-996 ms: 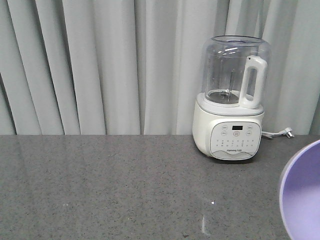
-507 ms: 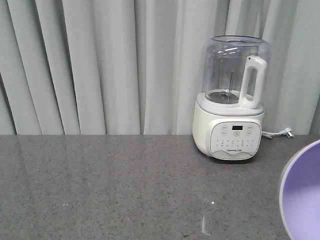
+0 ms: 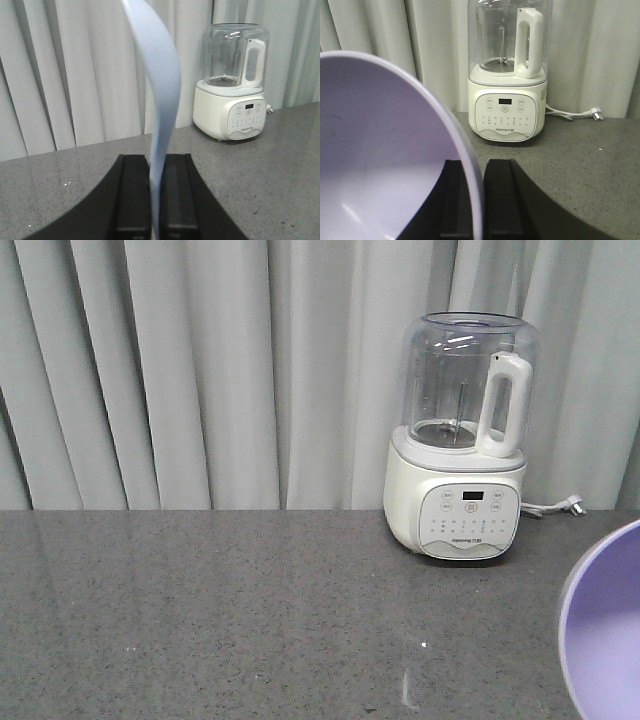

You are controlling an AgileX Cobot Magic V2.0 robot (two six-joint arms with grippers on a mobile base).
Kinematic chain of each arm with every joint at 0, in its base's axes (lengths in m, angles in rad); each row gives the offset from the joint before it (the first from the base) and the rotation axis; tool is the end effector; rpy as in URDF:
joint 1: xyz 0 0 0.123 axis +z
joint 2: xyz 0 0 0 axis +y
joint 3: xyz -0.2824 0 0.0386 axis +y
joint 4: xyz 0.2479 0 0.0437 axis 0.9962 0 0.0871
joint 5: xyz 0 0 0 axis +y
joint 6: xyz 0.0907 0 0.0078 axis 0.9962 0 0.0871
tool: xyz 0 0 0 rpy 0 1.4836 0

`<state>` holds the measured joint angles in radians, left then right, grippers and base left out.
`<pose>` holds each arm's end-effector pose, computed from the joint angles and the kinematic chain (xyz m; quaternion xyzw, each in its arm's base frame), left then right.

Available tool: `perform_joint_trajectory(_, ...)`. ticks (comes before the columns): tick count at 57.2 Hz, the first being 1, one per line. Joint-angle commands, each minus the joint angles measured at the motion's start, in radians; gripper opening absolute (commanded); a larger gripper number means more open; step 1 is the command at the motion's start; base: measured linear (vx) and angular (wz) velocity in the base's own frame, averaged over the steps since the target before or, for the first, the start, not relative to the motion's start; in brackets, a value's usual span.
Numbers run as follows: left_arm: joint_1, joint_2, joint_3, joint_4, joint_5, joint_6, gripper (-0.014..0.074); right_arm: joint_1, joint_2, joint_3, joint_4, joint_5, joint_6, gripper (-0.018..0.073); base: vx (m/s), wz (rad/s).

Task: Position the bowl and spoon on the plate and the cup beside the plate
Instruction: 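Drive the base to the counter with the blue plate and paper cup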

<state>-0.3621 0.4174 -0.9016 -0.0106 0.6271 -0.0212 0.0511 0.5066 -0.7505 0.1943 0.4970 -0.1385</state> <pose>0.0442 -0.0173 0.4216 0.1223 0.7162 -0.1360 0.6736 0.0908 0.0131 0.3817 -0.0369 0.7596 0.0622 0.6464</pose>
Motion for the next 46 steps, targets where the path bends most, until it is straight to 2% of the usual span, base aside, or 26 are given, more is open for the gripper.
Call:
perform_joint_trajectory(1, -0.002, 0.011, -0.024, -0.007, -0.081, -0.01, 0.0, 0.001, 0.004, -0.029, 0.003, -0.089, -0.007, -0.0008, -0.02, -0.01)
perform_joint_trajectory(46, -0.002, 0.011, -0.024, -0.007, -0.081, -0.01, 0.0, 0.001, 0.004, -0.029, 0.003, -0.085, -0.007, -0.0008, -0.15, -0.15)
